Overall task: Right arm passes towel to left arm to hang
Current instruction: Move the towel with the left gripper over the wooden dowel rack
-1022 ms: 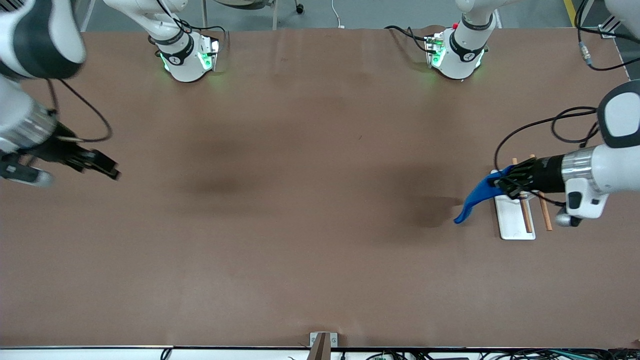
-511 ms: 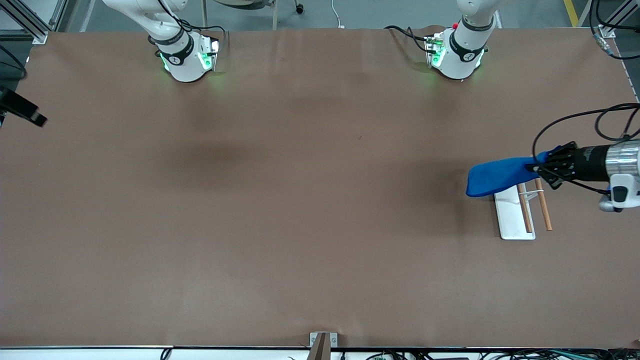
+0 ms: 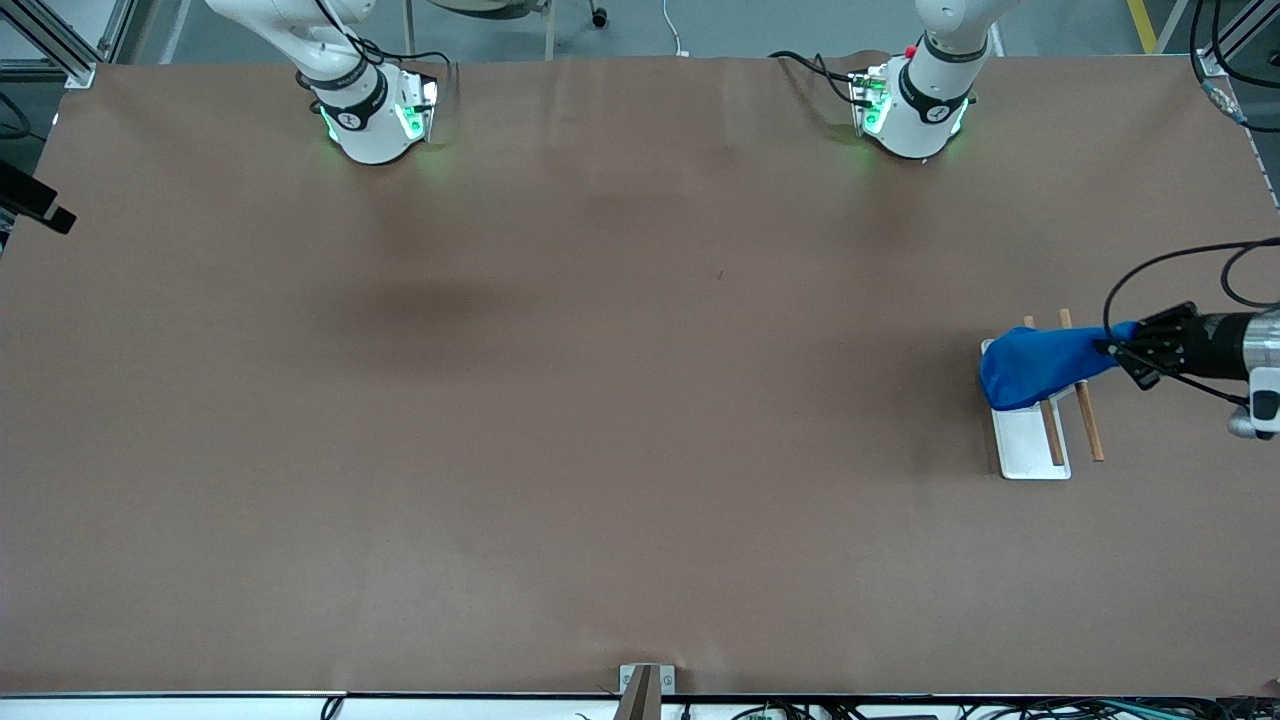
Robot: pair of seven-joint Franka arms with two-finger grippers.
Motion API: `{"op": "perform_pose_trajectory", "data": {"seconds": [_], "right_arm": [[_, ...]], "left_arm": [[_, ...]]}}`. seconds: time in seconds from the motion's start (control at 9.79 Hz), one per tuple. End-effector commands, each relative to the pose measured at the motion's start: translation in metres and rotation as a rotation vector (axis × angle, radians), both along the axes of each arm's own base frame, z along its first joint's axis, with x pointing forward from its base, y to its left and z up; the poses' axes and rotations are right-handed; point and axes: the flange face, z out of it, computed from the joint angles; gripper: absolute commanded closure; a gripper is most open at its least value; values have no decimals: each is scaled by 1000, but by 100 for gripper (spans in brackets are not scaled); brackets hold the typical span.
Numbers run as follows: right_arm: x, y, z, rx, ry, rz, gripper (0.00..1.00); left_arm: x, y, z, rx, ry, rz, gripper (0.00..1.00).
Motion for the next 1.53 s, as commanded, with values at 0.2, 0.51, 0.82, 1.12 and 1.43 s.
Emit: {"op": "perform_pose_trajectory", "data": {"seconds": [0.2,0.51,0.82,1.12,1.43], "right_arm": [[-8,-10,29,-70,-8,77,0],[-3,-5,30,-11,-49,86,0],[-3,-5,29,-9,-45,84,0],[-3,-7,29,-8,-45,80,0],[-4,-6,28,-8,-39,78,0]], "left_arm": [[12,44,-22,29,-74,-177,99],[15,59,-21,32,-138,-255,99],[23,68,-43,29,-181,-292,97],[23,74,-57,13,-174,-299,81],[20,82,-53,18,-179,-287,0]]}}
